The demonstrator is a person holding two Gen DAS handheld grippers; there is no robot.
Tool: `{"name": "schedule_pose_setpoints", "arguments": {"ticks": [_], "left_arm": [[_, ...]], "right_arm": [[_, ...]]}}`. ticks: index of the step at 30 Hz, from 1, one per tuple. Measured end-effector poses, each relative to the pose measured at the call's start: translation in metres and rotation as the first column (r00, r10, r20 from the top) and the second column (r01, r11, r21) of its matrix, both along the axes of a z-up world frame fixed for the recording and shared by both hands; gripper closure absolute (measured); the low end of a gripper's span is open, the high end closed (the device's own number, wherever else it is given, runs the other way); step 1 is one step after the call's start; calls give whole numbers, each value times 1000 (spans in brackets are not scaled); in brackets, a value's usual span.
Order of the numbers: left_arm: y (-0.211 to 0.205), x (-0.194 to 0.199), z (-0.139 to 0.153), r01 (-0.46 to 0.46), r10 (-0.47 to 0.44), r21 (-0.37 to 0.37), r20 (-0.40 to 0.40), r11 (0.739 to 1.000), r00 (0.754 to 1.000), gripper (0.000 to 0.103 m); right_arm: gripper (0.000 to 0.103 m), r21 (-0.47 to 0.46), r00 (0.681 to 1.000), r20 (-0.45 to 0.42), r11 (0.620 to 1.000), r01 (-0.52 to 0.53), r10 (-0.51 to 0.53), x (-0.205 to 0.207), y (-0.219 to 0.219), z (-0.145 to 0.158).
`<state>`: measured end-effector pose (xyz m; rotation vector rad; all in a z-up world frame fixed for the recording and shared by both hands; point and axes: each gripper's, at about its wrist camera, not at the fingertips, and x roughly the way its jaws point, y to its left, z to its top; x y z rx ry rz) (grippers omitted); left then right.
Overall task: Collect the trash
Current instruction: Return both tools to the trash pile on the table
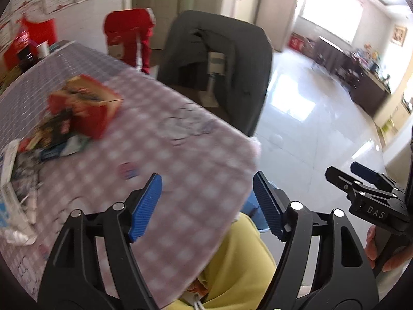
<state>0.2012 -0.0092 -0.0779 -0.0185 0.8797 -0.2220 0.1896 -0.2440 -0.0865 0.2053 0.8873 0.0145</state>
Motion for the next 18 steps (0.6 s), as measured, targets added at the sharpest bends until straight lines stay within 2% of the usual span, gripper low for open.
{"name": "schedule_pose_setpoints", "arguments": {"ticks": [8,14,18], "left_arm": [[82,-33,12,-170,171,-18,38,985,985,30],[145,-57,14,-304,305,-20,44,952,951,28],[188,-74,15,-405,406,-26,45,914,913,27]], "right_arm": [[14,23,981,32,981,-194,193,7,87,17],[14,51,936,52,935,-351,349,15,159,25],[14,127,881,56,872,-473,470,24,217,26]]}}
